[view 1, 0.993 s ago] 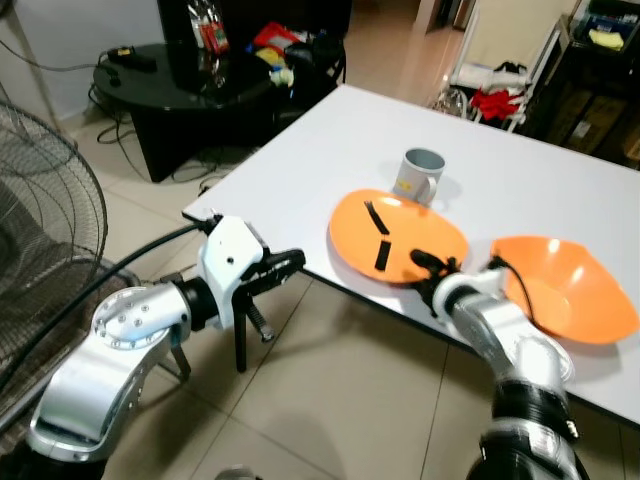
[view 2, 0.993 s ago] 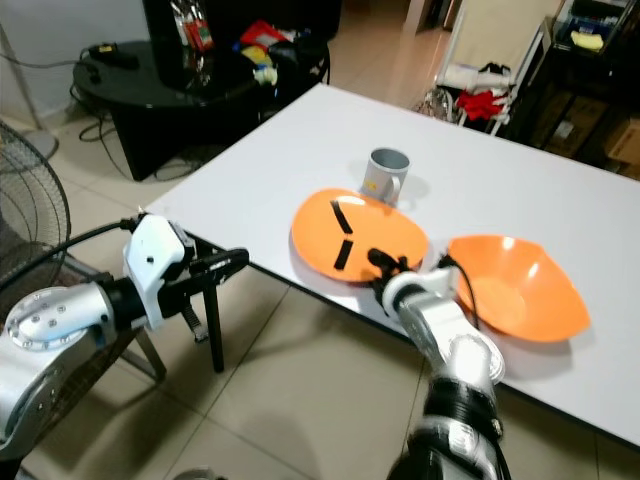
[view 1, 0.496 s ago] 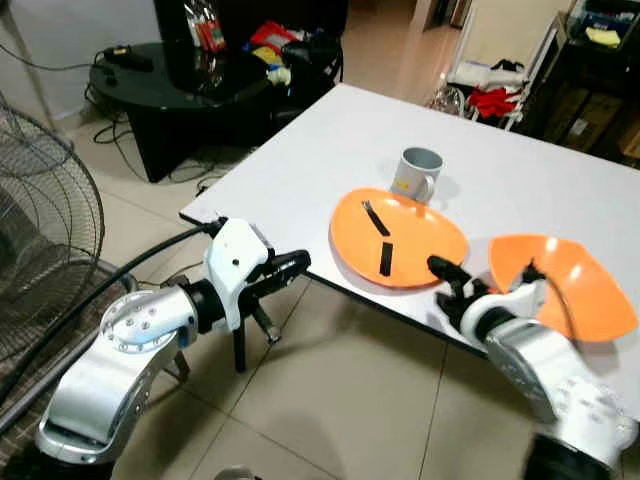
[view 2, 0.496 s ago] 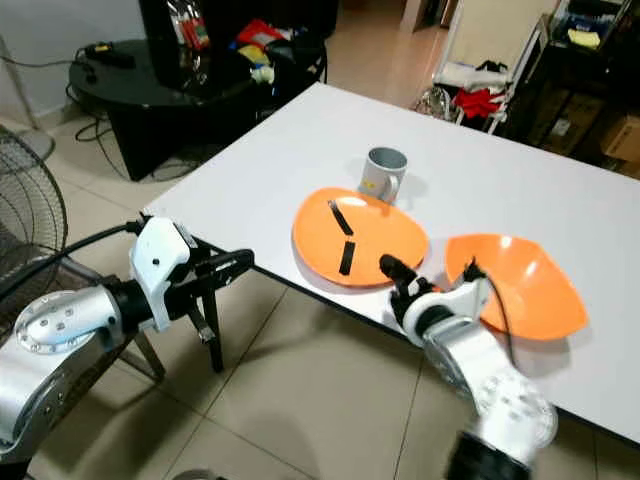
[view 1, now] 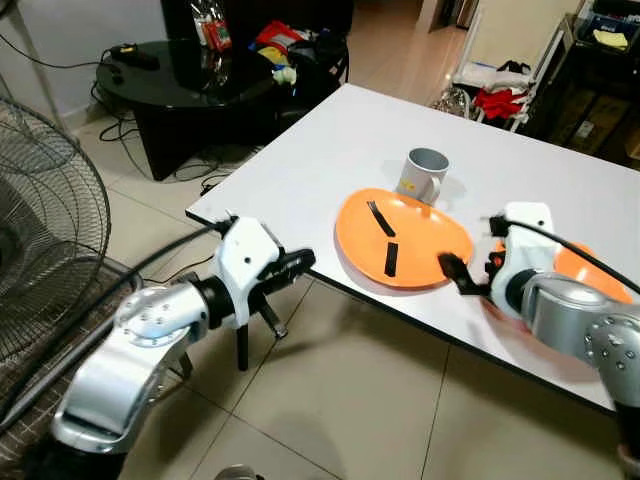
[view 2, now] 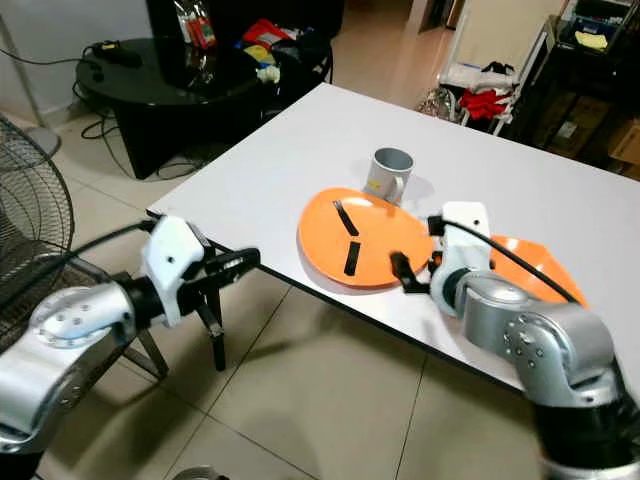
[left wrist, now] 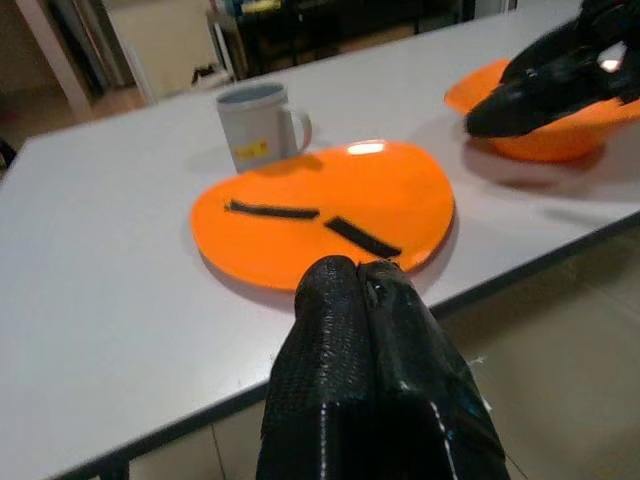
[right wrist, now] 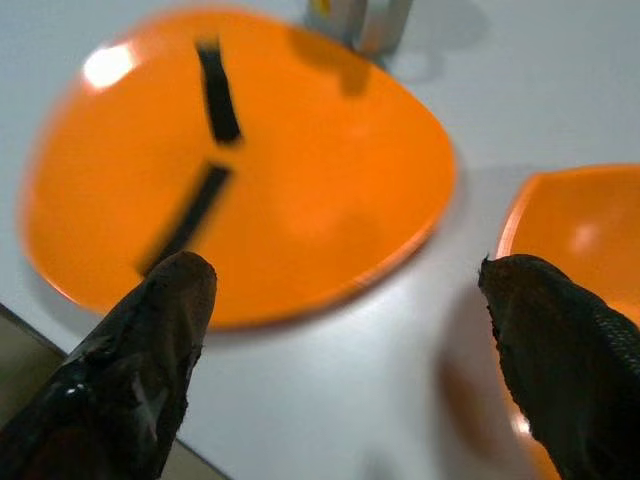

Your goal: Setting the table

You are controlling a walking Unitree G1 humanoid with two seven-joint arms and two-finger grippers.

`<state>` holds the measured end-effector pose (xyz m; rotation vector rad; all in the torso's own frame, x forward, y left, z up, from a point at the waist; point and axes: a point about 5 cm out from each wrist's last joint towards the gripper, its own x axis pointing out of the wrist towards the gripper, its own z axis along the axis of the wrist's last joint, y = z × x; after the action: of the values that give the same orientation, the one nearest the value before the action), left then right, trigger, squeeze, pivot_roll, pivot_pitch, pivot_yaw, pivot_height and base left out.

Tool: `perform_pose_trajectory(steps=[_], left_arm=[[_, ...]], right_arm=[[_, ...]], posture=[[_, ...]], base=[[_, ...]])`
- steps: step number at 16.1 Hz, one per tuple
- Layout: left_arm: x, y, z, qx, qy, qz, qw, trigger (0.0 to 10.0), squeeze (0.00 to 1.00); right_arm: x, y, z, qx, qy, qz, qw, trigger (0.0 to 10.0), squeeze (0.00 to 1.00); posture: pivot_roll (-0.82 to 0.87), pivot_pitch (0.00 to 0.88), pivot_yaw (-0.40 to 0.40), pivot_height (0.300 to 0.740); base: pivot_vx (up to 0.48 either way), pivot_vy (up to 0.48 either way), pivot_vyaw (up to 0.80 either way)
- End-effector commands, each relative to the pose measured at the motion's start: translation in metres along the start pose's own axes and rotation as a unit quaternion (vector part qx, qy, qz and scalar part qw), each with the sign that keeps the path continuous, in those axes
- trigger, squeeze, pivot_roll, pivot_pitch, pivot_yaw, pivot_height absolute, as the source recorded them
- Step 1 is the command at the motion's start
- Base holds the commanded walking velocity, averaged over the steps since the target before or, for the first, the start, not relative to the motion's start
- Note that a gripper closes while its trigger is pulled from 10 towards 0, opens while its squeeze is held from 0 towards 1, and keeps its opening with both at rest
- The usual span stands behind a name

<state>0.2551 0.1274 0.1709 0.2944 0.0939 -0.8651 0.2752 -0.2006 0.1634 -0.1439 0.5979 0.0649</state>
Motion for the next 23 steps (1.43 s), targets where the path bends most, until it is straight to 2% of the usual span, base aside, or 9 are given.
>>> perform_pose_trajectory(steps=[1,3,5,6,7,8,16,23], left_arm=[[0.004,0.000,0.007,0.012,-0.013,-0.001,1.000,10.0,0.00],[0.005,-0.004,0.009,0.009,-0.021,-0.015,1.000,10.0,0.00],[0.013,-0.012,0.014,0.002,-0.038,-0.044,0.998,10.0,0.00],[0.019,-0.016,0.016,-0.004,-0.047,-0.059,0.997,10.0,0.00],[0.023,-0.018,0.017,-0.006,-0.051,-0.065,0.997,10.0,0.00],[0.026,-0.019,0.017,-0.001,-0.048,-0.066,0.997,10.0,0.00],[0.028,-0.019,0.018,0.005,-0.052,-0.071,0.996,10.0,0.00],[0.026,-0.020,0.018,-0.009,-0.052,-0.080,0.995,10.0,0.00]], right_arm=[[-0.001,-0.012,0.000,-0.058,0.014,-0.030,0.998,10.0,0.00],[0.002,-0.021,-0.003,-0.098,0.026,-0.054,0.993,10.0,0.00],[0.011,-0.033,-0.009,-0.131,0.040,-0.072,0.988,10.0,0.00],[0.017,-0.035,-0.012,-0.130,0.045,-0.067,0.988,4.9,0.00],[0.021,-0.036,-0.015,-0.129,0.048,-0.064,0.988,2.0,0.00],[0.026,-0.037,-0.018,-0.133,0.051,-0.064,0.988,0.0,0.00],[0.044,-0.038,-0.031,-0.141,0.063,-0.056,0.986,0.0,0.00],[0.052,-0.043,-0.042,-0.142,0.077,-0.059,0.985,0.0,0.00]], posture=[[0.08,0.000,-0.076,0.740],[0.08,0.000,-0.076,0.740],[0.08,0.000,-0.076,0.740],[0.08,0.000,-0.077,0.740],[0.08,0.000,-0.077,0.740],[0.08,0.000,-0.077,0.740],[0.09,0.000,-0.084,0.740],[0.09,0.000,-0.084,0.740]], base=[[0.000,0.000,0.00],[0.000,0.000,0.00],[0.000,0.000,0.00],[0.000,0.000,0.00],[0.000,0.000,0.00],[0.000,0.000,0.00],[0.000,0.000,0.00],[0.000,0.000,0.00]])
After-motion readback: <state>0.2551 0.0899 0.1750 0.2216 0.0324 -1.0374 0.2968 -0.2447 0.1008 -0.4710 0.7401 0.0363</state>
